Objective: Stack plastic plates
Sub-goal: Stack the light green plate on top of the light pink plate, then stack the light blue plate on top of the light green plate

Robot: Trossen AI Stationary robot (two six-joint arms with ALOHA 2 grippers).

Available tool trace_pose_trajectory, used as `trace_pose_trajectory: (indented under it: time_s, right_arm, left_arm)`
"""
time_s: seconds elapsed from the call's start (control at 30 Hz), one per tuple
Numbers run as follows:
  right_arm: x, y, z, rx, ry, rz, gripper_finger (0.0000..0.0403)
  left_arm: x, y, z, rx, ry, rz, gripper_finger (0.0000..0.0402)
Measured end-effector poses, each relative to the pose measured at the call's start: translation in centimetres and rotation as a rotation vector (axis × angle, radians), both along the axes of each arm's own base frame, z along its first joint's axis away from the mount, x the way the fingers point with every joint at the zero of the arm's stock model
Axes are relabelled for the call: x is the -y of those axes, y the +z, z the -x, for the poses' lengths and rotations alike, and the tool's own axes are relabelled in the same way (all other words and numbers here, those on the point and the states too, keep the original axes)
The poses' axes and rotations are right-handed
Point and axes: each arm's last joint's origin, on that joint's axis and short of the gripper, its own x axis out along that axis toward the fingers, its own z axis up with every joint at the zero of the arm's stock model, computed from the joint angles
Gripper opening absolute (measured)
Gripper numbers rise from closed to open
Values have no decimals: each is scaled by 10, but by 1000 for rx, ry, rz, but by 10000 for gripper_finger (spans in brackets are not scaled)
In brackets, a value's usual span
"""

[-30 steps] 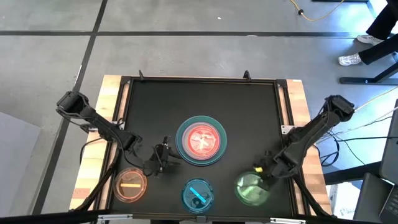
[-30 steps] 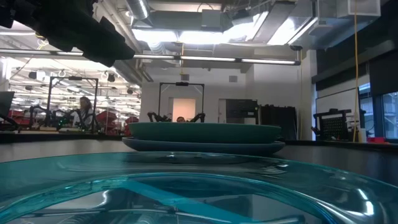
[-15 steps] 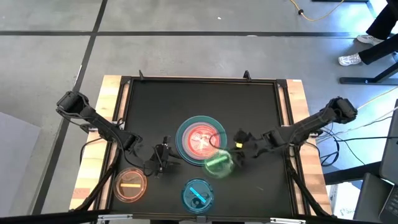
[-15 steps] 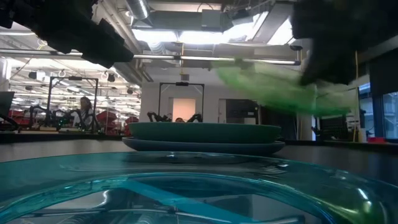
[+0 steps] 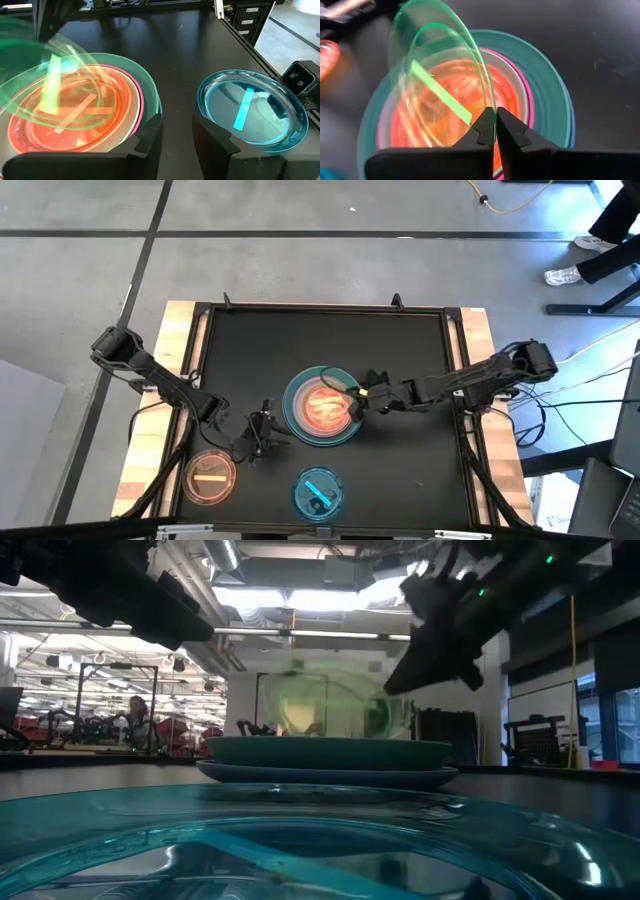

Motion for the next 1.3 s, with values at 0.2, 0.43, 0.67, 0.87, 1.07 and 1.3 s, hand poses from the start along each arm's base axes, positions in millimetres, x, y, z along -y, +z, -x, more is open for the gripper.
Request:
trace_pose_trajectory:
  time_s: [0.2, 0.43, 0.67, 0.87, 1.07, 1.3]
  right_arm:
    - [6, -19, -9, -51, 0, -31, 5]
    - [4, -26, -14, -47, 37, -50, 28]
    - [0, -20, -13, -60, 201, -94, 116]
    - [-21, -1, -13, -7, 346, -114, 146]
    - [-43, 1, -8, -13, 348, -39, 147]
    - [-59, -1, 0, -47, 396, -23, 147]
  left_arm:
    - [0, -1, 0, -9, 0, -5, 102]
    - [0, -2, 1, -16, 0, -8, 102]
    - [0, -2, 1, -19, 8, 9, 102]
    - [0, -2, 1, -18, 8, 9, 102]
    - [0, -1, 1, -17, 8, 9, 102]
    - [0, -1, 1, -18, 11, 16, 102]
